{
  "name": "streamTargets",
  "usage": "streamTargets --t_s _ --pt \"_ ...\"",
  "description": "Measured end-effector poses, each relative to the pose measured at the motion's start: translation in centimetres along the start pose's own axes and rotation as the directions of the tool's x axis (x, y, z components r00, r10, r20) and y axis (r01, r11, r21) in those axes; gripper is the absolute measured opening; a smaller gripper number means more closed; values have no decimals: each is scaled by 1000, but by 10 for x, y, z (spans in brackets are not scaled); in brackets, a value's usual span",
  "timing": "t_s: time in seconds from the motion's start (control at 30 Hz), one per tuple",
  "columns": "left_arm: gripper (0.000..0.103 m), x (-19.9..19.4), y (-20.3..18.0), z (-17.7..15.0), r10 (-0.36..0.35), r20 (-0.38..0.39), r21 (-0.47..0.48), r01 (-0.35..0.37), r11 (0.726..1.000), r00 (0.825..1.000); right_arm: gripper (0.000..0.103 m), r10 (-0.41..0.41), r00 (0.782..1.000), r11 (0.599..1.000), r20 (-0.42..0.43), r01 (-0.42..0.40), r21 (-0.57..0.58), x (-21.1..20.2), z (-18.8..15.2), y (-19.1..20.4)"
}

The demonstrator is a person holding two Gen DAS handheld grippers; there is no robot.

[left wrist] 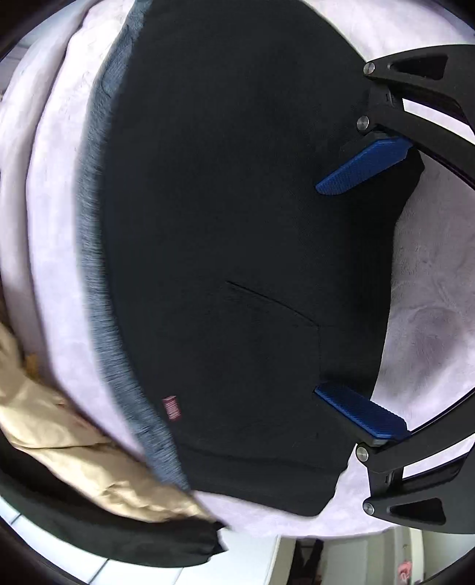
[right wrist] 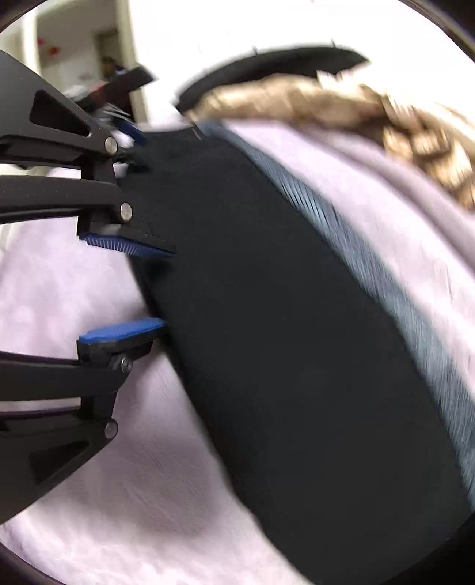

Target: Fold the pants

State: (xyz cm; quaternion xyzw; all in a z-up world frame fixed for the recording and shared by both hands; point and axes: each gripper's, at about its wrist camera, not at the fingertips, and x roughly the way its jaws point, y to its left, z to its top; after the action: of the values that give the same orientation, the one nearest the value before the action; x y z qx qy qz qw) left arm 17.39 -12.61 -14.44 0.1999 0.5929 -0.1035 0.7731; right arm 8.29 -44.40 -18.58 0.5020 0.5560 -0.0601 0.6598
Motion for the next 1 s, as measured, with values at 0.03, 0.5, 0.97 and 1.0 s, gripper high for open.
streamTargets --t_s 0.03,0.5,0.97,1.0 --pt "103 0 6 -1 -15 -19 -35 15 999 1000 24 16 1000 1000 -9 -16 15 -3 1 -4" --pt "103 -117 19 -23 -202 58 -149 208 967 978 66 -115 993 963 -27 104 -249 -40 -58 47" --pt "103 -150 -17 -26 -290 50 -67 293 954 956 86 -151 985 940 84 170 -297 -78 -78 69" --pt "103 -151 -25 -24 -277 42 -51 279 959 960 86 -152 984 944 88 171 -283 -83 -76 63"
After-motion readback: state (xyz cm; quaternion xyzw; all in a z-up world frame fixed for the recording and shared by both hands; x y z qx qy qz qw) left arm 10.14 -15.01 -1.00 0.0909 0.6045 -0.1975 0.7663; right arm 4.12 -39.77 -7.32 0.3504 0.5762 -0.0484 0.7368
